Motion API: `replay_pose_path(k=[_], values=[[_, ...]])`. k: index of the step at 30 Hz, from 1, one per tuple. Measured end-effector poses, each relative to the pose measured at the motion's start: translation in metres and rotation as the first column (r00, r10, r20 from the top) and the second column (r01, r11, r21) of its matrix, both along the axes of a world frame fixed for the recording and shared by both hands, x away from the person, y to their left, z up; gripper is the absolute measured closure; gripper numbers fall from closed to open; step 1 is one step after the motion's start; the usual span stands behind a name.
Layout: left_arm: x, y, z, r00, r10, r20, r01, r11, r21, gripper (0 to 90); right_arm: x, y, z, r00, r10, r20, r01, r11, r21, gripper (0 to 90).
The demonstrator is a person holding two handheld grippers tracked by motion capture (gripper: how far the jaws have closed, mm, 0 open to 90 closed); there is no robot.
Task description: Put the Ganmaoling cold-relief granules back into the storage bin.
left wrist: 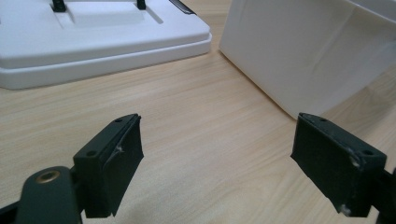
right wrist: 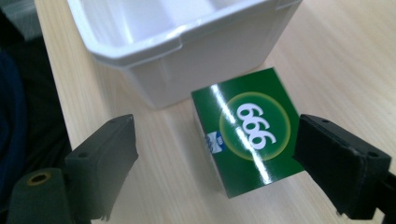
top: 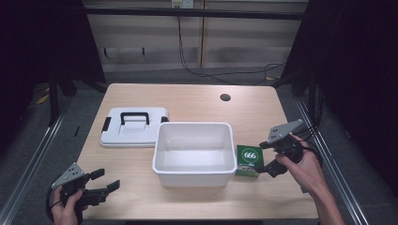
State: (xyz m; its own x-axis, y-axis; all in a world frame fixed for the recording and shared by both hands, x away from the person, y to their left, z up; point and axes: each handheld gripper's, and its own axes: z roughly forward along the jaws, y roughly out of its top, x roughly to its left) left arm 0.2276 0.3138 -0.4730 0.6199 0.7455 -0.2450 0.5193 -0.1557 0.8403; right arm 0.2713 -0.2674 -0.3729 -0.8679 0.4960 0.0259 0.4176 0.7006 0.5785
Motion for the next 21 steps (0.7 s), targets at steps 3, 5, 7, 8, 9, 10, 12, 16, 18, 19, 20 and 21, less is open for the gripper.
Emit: replay_pose_path(k=[3,5,7,8,9,10,12,16,18,19,20,21], values=[[0.0,0.0,0.0,1.0,0.001,0.0,-0.001,1.0,-0.003,15.9,0.003,0.004,-0.001,0.9994,0.028,-0.021,-0.028,1.0,-0.006,12.7],[0.0,0.0,0.0,1.0,0.004,0.0,-0.004,1.0,-0.001,15.9,0.005,0.007,-0.002,0.9987,0.045,-0.025,-0.046,0.999,-0.025,12.7],[0.0,0.0,0.0,1.0,0.0,-0.001,0.0,1.0,-0.001,15.9,0.008,0.011,0.0,0.9966,0.071,-0.04,-0.074,0.994,-0.075,12.7],[0.0,0.0,0.0,1.0,-0.001,0.0,0.001,1.0,-0.001,15.9,0.008,0.011,0.0,0.9966,0.071,-0.04,-0.074,0.994,-0.075,12.7],[0.0,0.0,0.0,1.0,0.0,0.0,0.0,1.0,-0.002,15.9,0.01,0.013,0.001,0.9948,0.092,-0.046,-0.096,0.99,-0.106,12.7],[0.0,0.0,0.0,1.0,0.0,0.001,0.0,1.0,0.001,15.9,0.01,0.013,0.001,0.9948,0.092,-0.046,-0.096,0.99,-0.106,12.7],[0.0,0.0,0.0,1.0,0.003,0.0,-0.003,1.0,-0.001,15.8,0.012,0.015,0.002,0.9933,0.103,-0.054,-0.109,0.985,-0.132,12.8],[0.0,0.0,0.0,1.0,-0.003,0.0,0.003,1.0,-0.002,15.9,0.017,0.017,0.004,0.9899,0.114,-0.085,-0.127,0.978,-0.164,12.7],[0.0,0.0,0.0,1.0,0.001,-0.002,-0.001,1.0,-0.004,15.9,0.02,0.018,0.004,0.9891,0.114,-0.094,-0.129,0.976,-0.175,12.7],[0.0,0.0,0.0,1.0,-0.002,0.0,0.002,1.0,-0.001,15.9,0.022,0.018,0.004,0.9885,0.113,-0.1,-0.13,0.975,-0.18,12.6],[0.0,0.0,0.0,1.0,-0.002,0.0,0.002,1.0,-0.001,15.9,0.023,0.019,0.004,0.9879,0.108,-0.112,-0.128,0.973,-0.191,12.5],[0.0,0.0,0.0,1.0,-0.002,0.0,0.002,1.0,-0.002,15.9,0.025,0.019,0.004,0.9868,0.114,-0.115,-0.135,0.971,-0.197,12.5]])
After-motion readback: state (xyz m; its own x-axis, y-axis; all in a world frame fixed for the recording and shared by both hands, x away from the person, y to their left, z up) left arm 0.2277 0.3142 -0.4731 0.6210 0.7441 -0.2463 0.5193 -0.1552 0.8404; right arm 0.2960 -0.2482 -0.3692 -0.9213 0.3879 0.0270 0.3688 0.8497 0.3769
